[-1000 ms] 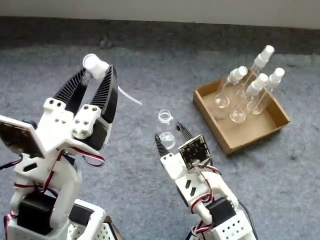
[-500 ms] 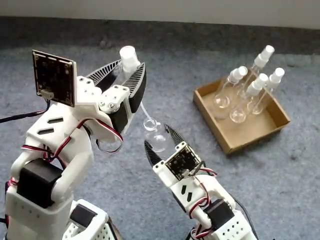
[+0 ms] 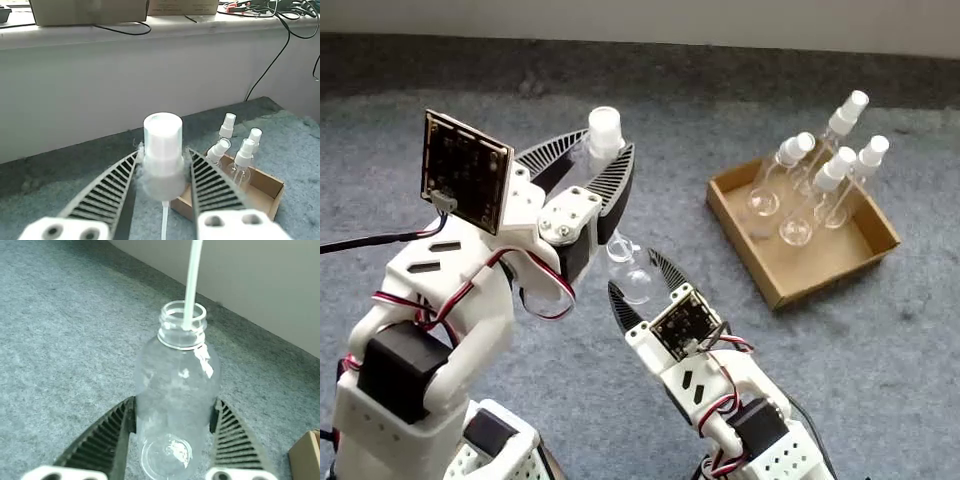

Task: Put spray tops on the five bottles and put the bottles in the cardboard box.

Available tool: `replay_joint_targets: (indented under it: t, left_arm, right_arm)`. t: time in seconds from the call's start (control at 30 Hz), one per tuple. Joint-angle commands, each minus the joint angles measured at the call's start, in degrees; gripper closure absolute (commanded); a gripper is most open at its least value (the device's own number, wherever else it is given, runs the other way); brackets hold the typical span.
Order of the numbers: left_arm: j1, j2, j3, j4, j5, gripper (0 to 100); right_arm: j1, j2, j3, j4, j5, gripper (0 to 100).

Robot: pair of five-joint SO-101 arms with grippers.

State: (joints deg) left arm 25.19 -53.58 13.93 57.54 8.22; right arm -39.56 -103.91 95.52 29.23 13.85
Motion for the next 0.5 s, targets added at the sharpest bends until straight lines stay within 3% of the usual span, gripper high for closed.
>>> replay_joint_targets:
  t: [0.0,0.1,0.27,0.47]
  left_arm:
    - [0.9,-1.6,-2.6,-0.4,-1.3,99]
    - [0.9,-3.7,-2.4,-0.4,-5.4,99]
    - [0.9,-6.3,2.5,-0.4,-5.5,99]
    - [0.9,-9.5,8.6,-8.1,-5.6,99]
  right_arm:
    - [-0.5,-1.5,3.4,0.1,0.7,87.2]
    - [-0.5,-1.5,3.4,0.2,0.7,87.2]
    - [-0.5,-1.4,3.4,0.4,0.7,87.2]
    - [-0.5,-1.4,3.5,0.4,0.7,87.2]
